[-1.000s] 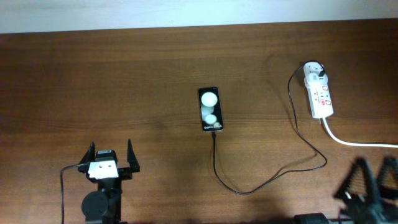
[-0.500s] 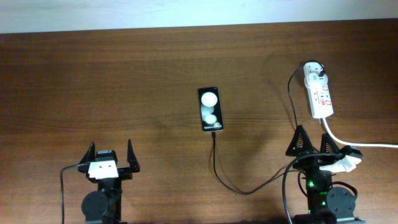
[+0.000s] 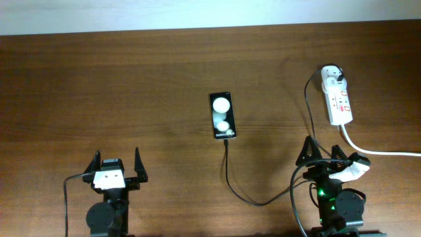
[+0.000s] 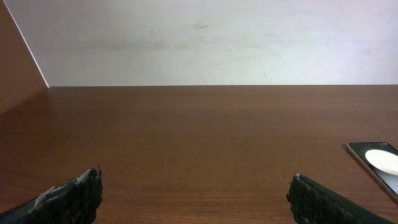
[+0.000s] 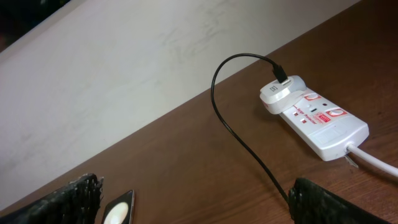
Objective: Plug charger to phone and switch on socket
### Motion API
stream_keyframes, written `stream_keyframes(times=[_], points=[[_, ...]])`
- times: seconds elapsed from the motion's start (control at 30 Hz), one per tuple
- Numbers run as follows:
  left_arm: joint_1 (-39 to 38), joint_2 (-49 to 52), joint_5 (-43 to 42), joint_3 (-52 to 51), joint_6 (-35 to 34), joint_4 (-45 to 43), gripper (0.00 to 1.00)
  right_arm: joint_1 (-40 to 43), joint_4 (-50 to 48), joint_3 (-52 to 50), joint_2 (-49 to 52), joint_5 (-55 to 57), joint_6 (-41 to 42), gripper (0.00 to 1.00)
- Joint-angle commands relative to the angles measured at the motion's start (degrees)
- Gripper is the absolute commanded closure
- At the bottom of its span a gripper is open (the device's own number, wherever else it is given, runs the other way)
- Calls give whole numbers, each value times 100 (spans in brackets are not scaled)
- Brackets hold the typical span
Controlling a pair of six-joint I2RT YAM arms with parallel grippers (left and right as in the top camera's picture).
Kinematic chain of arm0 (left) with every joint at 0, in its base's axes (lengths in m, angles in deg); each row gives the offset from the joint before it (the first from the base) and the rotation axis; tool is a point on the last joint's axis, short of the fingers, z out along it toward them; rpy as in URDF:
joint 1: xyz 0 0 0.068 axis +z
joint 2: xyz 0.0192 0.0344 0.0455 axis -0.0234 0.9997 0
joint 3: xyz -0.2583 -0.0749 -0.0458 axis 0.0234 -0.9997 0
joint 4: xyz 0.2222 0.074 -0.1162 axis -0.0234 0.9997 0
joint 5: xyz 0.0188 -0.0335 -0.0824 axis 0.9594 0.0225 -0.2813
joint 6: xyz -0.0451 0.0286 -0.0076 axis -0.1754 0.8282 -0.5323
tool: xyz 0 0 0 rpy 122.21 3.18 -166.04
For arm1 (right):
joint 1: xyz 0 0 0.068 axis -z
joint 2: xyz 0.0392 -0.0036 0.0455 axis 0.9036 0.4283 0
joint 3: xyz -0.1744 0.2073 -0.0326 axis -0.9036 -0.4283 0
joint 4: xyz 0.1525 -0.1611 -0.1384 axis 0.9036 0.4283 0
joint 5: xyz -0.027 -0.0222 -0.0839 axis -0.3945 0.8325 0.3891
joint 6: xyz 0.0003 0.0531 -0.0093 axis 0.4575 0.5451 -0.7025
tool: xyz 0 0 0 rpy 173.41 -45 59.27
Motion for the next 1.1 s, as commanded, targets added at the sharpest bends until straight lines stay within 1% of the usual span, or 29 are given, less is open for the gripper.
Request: stream_keyframes(times=[0.0, 0.13, 0.17, 0.23, 0.47, 0.53, 0.57, 0.6, 1.07], points=[[2, -9, -63, -39, 94, -2, 1, -20, -22, -72, -33, -15, -24, 1], [2, -9, -63, -39, 94, -2, 1, -20, -46, -85, -46, -15, -22, 1], [2, -9, -63, -39, 94, -2, 1, -17, -50, -85, -46, 61, -125, 1], [2, -9, -63, -39, 94, -2, 1, -15, -208, -138, -48, 365, -597, 1], [0, -9, -63, -39, 94, -2, 1, -15, -192, -138, -48, 328, -625, 1], [2, -9, -63, -39, 94, -2, 1, -15, -142, -138, -48, -162, -1840, 1], [2, -9, -63, -39, 94, -2, 1, -15, -103, -138, -48, -490, -2284, 1], [2, -9, -63, -39, 94, -2, 1, -15, -94, -138, -48, -640, -2450, 1], [2, -9, -63, -39, 94, -2, 1, -20, -101, -138, -48, -667, -2507, 1]])
